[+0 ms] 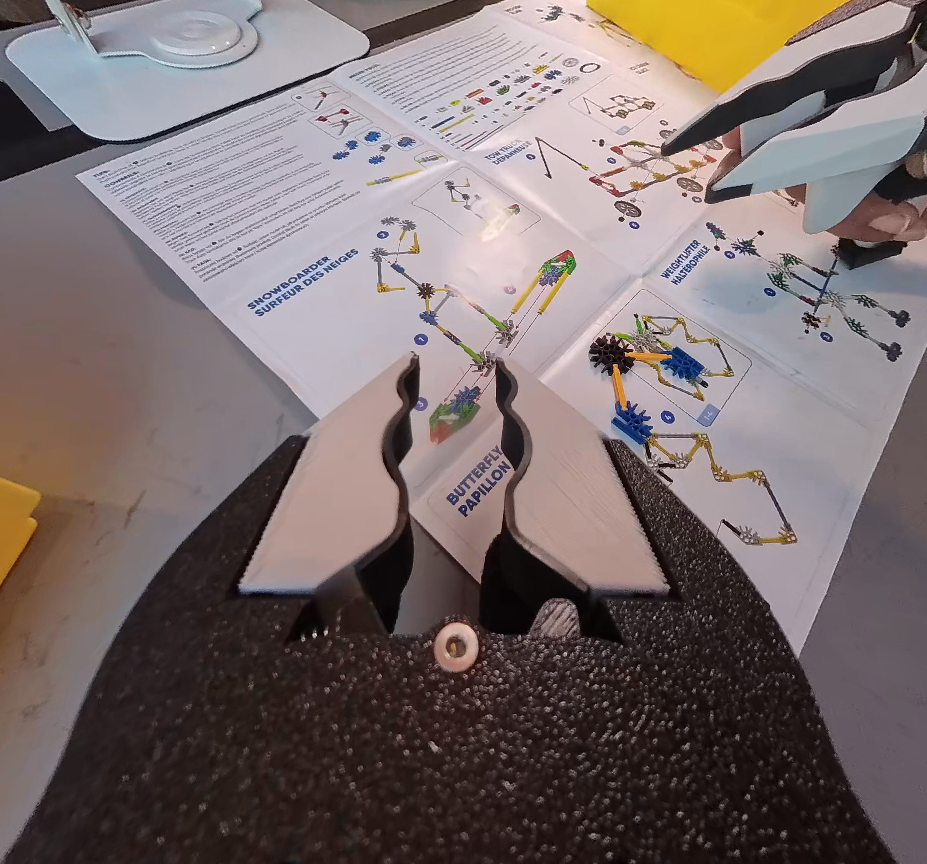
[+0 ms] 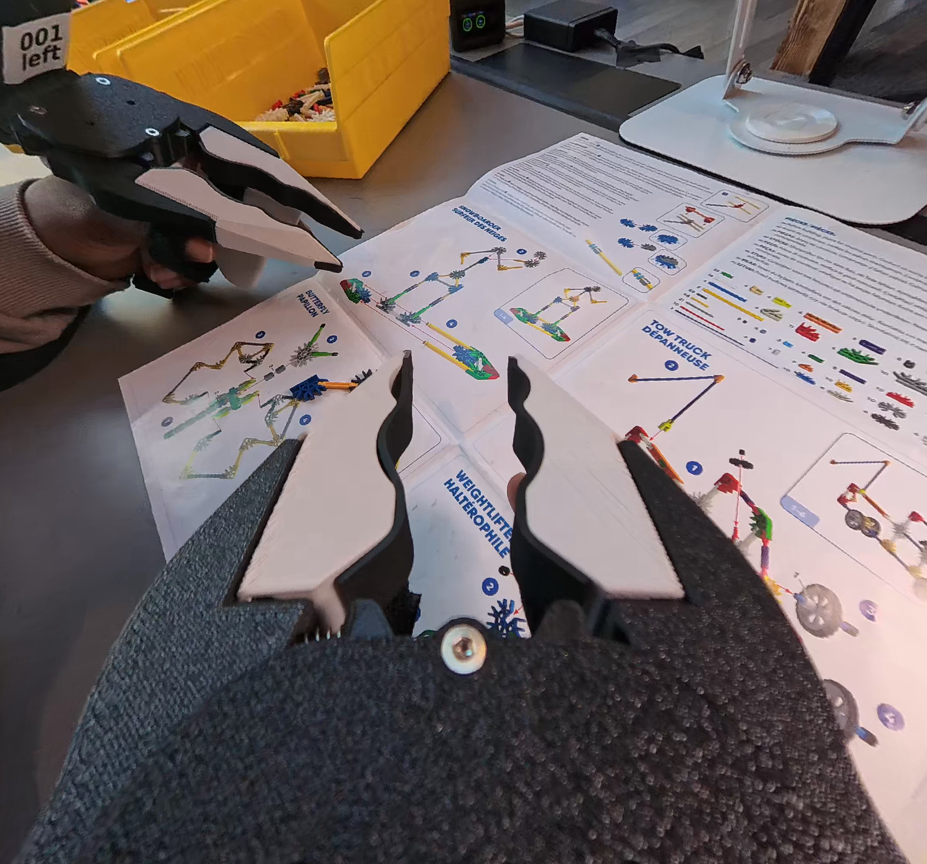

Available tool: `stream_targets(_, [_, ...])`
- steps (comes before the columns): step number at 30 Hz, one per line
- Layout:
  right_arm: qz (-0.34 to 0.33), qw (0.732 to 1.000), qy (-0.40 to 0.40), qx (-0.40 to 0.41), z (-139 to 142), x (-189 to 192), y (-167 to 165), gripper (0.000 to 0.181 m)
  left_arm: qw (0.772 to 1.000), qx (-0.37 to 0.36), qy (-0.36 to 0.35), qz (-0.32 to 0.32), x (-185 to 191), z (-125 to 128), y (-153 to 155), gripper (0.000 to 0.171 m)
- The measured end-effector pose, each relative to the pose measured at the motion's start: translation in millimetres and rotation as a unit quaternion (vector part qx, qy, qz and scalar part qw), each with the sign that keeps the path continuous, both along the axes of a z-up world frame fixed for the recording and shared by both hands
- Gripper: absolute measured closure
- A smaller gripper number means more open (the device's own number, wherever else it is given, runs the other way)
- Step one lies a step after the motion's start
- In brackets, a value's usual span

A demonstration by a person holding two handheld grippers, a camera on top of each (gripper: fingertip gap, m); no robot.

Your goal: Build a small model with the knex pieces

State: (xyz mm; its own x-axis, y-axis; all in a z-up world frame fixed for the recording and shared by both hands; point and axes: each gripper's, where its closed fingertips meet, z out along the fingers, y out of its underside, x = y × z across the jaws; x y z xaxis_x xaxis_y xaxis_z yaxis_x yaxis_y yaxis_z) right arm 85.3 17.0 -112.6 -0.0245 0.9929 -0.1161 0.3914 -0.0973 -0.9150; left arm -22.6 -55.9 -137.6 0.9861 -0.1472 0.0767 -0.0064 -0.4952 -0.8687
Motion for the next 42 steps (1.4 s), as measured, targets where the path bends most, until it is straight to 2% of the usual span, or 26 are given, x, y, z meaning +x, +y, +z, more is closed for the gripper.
stream_targets(19, [0.009,1.000,-0.014,0.003,-6,0,-4,0.149,0.999,-0.001,0.023,-0.033,13,-2,-2,0.158])
stream_targets(31, [0.010,1.000,-0.021,0.009,-9,-1,-5,0.149,1.000,0.002,0.029,-0.004,3,-1,-1,0.159])
stream_targets(38, [0.011,0.999,-0.040,0.011,-15,-2,-6,0.149,0.998,-0.055,0.008,0.013,-4,-11,27,0.170])
stream_targets(42, [0.012,0.999,-0.036,0.016,-14,-2,-7,0.149,0.995,-0.093,0.031,0.023,-11,-31,34,0.171])
